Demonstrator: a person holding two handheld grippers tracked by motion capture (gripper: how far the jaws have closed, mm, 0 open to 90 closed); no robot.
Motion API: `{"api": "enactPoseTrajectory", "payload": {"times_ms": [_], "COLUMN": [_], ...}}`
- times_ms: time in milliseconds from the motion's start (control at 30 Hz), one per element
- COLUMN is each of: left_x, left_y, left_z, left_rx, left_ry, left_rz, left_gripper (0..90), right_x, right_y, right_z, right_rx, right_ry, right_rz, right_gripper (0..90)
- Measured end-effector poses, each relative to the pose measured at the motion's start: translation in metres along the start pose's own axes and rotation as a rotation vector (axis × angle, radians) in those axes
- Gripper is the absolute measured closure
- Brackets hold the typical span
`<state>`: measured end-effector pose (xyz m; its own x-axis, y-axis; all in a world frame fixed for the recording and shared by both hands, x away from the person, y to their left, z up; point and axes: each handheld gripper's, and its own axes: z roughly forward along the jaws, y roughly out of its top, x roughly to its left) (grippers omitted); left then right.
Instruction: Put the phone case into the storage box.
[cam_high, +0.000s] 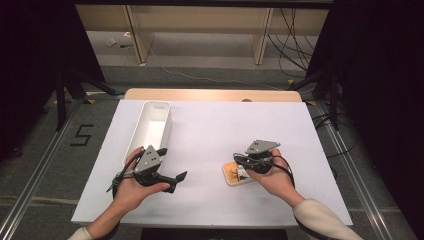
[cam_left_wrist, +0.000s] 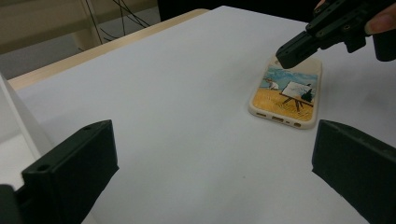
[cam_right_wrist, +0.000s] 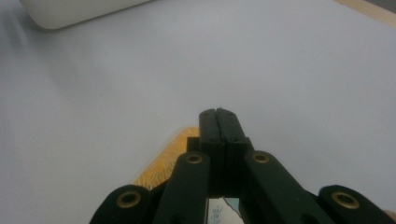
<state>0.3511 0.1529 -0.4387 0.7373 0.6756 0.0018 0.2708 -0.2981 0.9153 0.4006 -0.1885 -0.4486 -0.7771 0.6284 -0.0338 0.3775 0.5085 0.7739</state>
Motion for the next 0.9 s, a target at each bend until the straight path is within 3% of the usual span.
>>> {"api": "enactPoseTrajectory", "payload": {"times_ms": [267,533,900], "left_x": [0.0,0.0,0.0], "left_y": [0.0,0.0,0.0], "left_z": [0.0,0.001,0.002], "left_rx": [0.001,0.001,0.006], "left_ry": [-0.004,-0.007,-0.011], "left_rz": [0.007,0.003,0.007], "left_gripper": [0.0,0.0,0.0], "right_x": [-0.004,-0.006,-0.006], "right_y": [0.012,0.017,0.018], "right_z": [0.024,0.044,0.057], "right_rx": [0.065,0.115,0.164], "right_ry": [0.001,0.01,0.006], "right_rz": [0.056,0.069,0.072], "right_gripper": [90.0,90.0,90.0]}}
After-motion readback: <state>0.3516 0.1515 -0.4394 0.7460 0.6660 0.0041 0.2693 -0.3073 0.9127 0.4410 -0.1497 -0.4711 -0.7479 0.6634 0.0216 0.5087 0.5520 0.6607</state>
